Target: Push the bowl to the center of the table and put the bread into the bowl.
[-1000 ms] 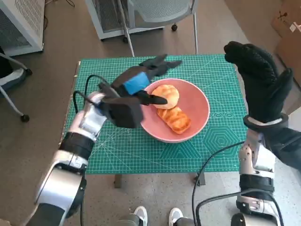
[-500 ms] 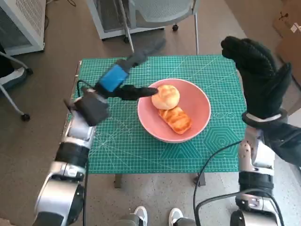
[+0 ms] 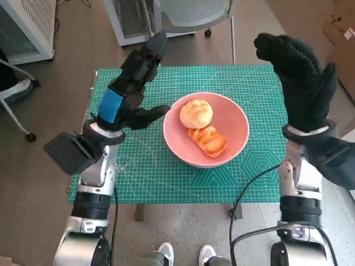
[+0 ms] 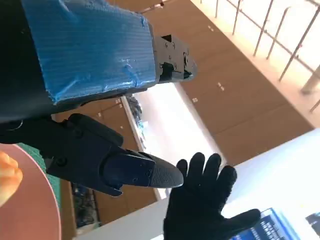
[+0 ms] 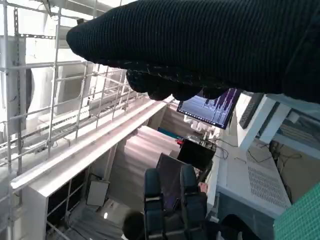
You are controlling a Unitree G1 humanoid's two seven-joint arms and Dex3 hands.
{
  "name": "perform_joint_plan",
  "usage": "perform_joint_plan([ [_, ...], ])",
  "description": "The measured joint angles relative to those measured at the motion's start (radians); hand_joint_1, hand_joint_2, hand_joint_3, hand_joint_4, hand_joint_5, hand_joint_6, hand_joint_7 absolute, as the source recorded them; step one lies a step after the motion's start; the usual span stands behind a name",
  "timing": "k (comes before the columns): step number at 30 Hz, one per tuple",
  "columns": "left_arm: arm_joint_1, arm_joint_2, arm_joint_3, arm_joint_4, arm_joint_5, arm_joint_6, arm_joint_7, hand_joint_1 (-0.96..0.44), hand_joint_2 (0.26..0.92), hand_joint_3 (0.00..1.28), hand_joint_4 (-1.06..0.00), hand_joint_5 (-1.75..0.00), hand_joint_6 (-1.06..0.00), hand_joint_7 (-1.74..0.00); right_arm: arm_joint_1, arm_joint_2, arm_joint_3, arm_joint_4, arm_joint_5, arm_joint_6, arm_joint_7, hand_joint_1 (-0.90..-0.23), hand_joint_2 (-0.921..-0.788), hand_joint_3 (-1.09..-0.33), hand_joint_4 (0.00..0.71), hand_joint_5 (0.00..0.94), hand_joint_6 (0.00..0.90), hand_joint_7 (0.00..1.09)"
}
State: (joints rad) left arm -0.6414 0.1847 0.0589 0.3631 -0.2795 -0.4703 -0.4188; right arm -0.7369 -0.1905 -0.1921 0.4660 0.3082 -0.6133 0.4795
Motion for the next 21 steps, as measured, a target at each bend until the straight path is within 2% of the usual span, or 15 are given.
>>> perform_joint_plan([
  [11, 0.018, 0.0, 0.013, -0.07, -0.048, 0.087, -0.03, -0.54, 0.9, 0.18, -0.01, 0.0, 0.0, -0.4, -0.033, 0.001, 0.005, 0.046, -0.001, -0.015, 0.0, -0.662, -0.921, -0.593, 0.266, 0.0, 0.388, 0.0],
  [21, 0.04, 0.0, 0.021, -0.085, -0.051, 0.133, -0.048, -0.54, 0.9, 0.17, 0.0, 0.0, 0.0, -0.4, -0.039, 0.0, 0.011, 0.049, -0.001, -0.011, 0.0, -0.661, -0.921, -0.596, 0.266, 0.0, 0.382, 0.0],
])
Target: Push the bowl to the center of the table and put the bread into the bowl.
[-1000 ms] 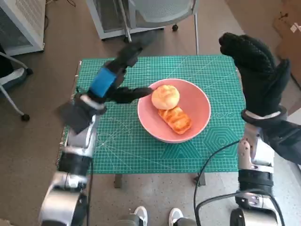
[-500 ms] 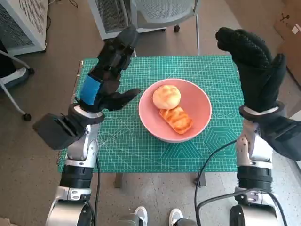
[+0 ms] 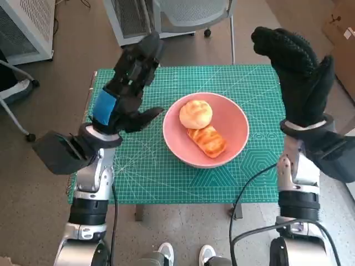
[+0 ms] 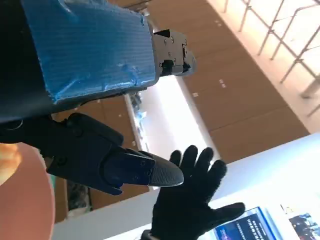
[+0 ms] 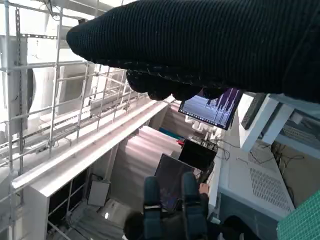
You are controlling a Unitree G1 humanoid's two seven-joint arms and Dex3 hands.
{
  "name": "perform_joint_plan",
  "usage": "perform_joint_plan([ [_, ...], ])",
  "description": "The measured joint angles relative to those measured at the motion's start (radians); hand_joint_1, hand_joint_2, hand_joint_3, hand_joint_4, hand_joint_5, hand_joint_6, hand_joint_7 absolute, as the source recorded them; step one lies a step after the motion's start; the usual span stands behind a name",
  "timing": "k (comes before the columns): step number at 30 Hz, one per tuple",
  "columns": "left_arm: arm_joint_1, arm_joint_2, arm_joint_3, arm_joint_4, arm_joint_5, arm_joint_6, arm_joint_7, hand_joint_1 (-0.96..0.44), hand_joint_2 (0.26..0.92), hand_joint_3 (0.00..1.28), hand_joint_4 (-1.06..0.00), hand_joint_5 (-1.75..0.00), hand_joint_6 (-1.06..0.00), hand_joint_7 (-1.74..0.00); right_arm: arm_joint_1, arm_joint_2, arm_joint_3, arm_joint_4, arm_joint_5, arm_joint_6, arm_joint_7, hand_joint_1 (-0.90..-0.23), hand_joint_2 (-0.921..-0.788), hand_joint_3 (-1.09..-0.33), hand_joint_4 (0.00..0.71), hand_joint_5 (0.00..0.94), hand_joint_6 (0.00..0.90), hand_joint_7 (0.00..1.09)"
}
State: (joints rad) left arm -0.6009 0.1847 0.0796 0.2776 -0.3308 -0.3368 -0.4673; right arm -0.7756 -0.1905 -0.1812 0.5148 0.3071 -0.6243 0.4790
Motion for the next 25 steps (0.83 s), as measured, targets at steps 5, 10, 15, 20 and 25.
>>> perform_joint_plan([
  [5, 0.0, 0.0, 0.006, -0.017, 0.001, 0.007, 0.003, -0.54, 0.901, 0.17, 0.0, 0.0, 0.0, -0.4, 0.0, -0.002, 0.003, -0.001, -0.002, 0.007, -0.003, -0.661, -0.921, -0.596, 0.266, 0.0, 0.381, 0.0],
  [10, 0.0, 0.0, 0.01, -0.027, 0.003, 0.008, 0.008, -0.54, 0.901, 0.17, 0.0, 0.0, 0.0, -0.4, -0.001, -0.003, 0.006, -0.006, -0.006, 0.018, -0.011, -0.66, -0.921, -0.596, 0.267, 0.001, 0.381, 0.0],
  [15, 0.0, -0.001, 0.013, -0.027, 0.007, 0.008, 0.018, -0.52, 0.903, 0.17, 0.0, 0.0, 0.0, -0.41, -0.002, -0.005, 0.011, -0.011, -0.022, 0.024, -0.018, -0.653, -0.921, -0.602, 0.267, 0.001, 0.381, 0.0],
  [20, 0.0, -0.012, 0.018, -0.034, 0.01, 0.006, 0.044, -0.51, 0.904, 0.18, -0.01, -0.01, 0.0, -0.44, -0.007, -0.01, 0.011, -0.011, -0.032, 0.028, -0.019, -0.65, -0.921, -0.609, 0.267, 0.0, 0.381, 0.0],
  [25, -0.001, -0.037, 0.021, -0.042, 0.012, -0.01, 0.072, -0.49, 0.902, 0.18, -0.02, -0.01, 0.0, -0.47, -0.019, -0.011, 0.01, -0.011, -0.032, 0.039, -0.019, -0.649, -0.921, -0.612, 0.268, 0.0, 0.383, 0.0],
])
